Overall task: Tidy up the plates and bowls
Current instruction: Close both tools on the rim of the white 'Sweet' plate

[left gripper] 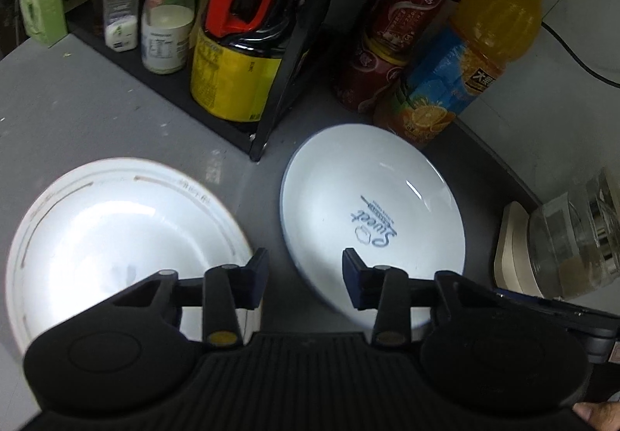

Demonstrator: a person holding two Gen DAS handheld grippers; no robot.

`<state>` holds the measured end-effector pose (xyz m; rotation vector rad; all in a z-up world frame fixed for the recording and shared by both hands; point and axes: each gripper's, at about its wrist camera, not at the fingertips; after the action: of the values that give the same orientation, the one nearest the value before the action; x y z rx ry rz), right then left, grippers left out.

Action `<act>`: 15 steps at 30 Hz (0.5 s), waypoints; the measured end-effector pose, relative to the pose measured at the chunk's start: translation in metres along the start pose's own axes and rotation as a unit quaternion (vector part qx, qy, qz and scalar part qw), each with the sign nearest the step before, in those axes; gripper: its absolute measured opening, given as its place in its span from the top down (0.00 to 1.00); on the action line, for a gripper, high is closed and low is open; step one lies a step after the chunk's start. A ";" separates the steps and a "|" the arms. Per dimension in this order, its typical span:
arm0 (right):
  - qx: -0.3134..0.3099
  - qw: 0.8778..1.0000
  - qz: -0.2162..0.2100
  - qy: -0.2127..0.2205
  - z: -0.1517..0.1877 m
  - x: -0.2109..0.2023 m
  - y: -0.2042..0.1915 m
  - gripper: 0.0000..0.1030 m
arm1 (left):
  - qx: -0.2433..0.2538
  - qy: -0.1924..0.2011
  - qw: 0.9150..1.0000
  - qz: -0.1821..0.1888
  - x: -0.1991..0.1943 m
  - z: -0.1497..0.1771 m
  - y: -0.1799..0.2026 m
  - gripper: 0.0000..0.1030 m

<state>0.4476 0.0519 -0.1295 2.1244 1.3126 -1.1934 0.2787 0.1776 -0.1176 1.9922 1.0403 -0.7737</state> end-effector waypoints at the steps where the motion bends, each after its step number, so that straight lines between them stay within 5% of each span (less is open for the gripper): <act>1: 0.003 1.000 0.003 -0.002 -0.001 0.004 0.002 0.45 | 0.001 0.000 1.000 0.001 0.004 -0.003 0.000 0.63; 15: 0.022 0.999 0.021 -0.033 -0.014 0.051 0.011 0.64 | 0.022 -0.016 1.000 -0.004 0.054 -0.027 0.000 0.73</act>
<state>0.4742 0.0834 -0.1640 2.1146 1.2172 -1.2750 0.3095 0.2217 -0.1454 2.0083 1.0203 -0.8369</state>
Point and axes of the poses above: each gripper's, at about its wrist camera, not at the fingertips, and x roughly the way its jaws point, y to its right, z to its underside, and after that the axes turned 7 degrees about y, right-handed
